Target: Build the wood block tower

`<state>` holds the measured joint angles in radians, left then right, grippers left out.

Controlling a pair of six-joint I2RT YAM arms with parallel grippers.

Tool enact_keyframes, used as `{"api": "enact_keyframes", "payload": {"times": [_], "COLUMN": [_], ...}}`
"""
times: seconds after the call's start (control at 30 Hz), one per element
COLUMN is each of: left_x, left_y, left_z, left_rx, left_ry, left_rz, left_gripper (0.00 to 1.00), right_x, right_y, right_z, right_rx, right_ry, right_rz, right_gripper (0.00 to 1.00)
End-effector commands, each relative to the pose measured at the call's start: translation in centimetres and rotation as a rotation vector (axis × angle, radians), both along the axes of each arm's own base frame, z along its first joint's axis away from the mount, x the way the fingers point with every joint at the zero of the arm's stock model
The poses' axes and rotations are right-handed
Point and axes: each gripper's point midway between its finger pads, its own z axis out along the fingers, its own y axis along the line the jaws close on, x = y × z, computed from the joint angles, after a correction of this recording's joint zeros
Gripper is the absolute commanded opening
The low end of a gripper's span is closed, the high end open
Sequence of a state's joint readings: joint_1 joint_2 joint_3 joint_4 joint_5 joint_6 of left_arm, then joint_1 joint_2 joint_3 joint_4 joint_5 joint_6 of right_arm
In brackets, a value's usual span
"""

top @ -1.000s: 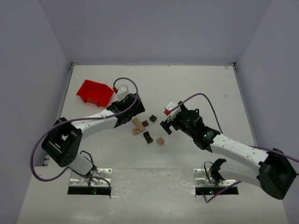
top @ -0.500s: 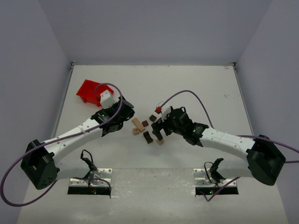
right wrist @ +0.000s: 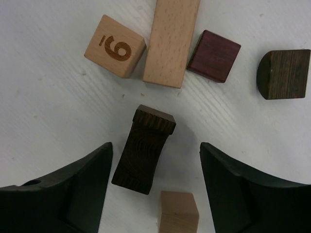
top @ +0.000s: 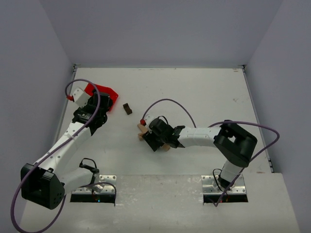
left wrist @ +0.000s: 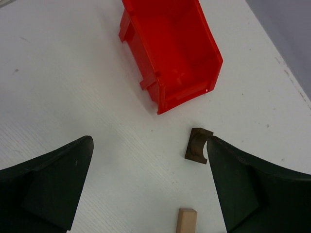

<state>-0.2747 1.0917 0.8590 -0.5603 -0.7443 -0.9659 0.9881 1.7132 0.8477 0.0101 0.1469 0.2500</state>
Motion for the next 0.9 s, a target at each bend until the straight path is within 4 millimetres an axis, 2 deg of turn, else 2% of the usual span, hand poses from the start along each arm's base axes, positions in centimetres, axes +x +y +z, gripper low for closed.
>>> {"api": "enact_keyframes", "payload": {"times": [0.0, 0.07, 0.1, 0.2, 0.23, 0.3, 0.33, 0.4, 0.47, 0.5, 0.63, 0.77, 0.83, 0.87], "left_x": [0.9, 1.0, 1.1, 1.1, 1.3, 1.3, 1.3, 1.4, 1.6, 1.6, 1.9, 2.0, 1.9, 1.8], "left_y": [0.6, 0.6, 0.5, 0.4, 0.3, 0.1, 0.1, -0.2, -0.6, -0.6, -0.8, -0.9, -0.7, -0.7], "left_z": [0.1, -0.3, -0.5, -1.0, -1.0, -1.1, -1.2, -1.5, -1.6, -1.7, -1.8, -2.0, -2.1, -2.1], "left_rx": [0.022, 0.026, 0.024, 0.022, 0.018, 0.013, 0.012, 0.004, -0.007, -0.006, -0.012, -0.014, -0.011, -0.014], "left_ry": [-0.03, -0.013, -0.007, 0.002, -0.003, -0.003, -0.002, 0.0, -0.009, -0.006, -0.011, -0.012, -0.008, -0.009], "left_rz": [0.003, 0.0, -0.003, -0.008, -0.011, -0.017, -0.023, -0.04, -0.056, -0.059, -0.064, -0.068, -0.058, -0.057], "left_gripper": [1.0, 1.0, 1.0, 1.0, 1.0, 1.0, 1.0, 1.0, 1.0, 1.0, 1.0, 1.0, 1.0, 1.0], "right_x": [0.3, 0.0, -0.4, -0.4, -0.2, -0.1, 0.0, 0.6, 1.1, 1.2, 2.6, 3.6, 4.7, 5.0], "right_y": [1.5, 1.8, 1.6, 1.1, 1.2, 1.2, 1.3, 1.4, 1.7, 1.7, 2.9, 5.0, 7.5, 8.2], "right_z": [0.3, -0.2, -1.2, -2.2, -2.1, -2.1, -1.9, -0.8, 1.0, 1.2, 5.8, 8.5, 10.5, 10.7], "right_rx": [0.004, -0.01, -0.048, -0.102, -0.102, -0.104, -0.098, -0.083, -0.052, -0.054, 0.0, 0.053, 0.101, 0.107], "right_ry": [-0.017, -0.014, -0.002, 0.001, 0.001, -0.001, -0.007, -0.041, -0.077, -0.085, -0.163, -0.211, -0.24, -0.244], "right_rz": [-0.029, -0.023, -0.027, -0.067, -0.088, -0.097, -0.106, -0.124, -0.128, -0.124, -0.111, -0.067, -0.033, -0.024], "right_gripper": [0.67, 0.6, 0.57, 0.45, 0.39, 0.33, 0.24, 0.16, 0.14, 0.13, 0.13, 0.13, 0.13, 0.13]}}
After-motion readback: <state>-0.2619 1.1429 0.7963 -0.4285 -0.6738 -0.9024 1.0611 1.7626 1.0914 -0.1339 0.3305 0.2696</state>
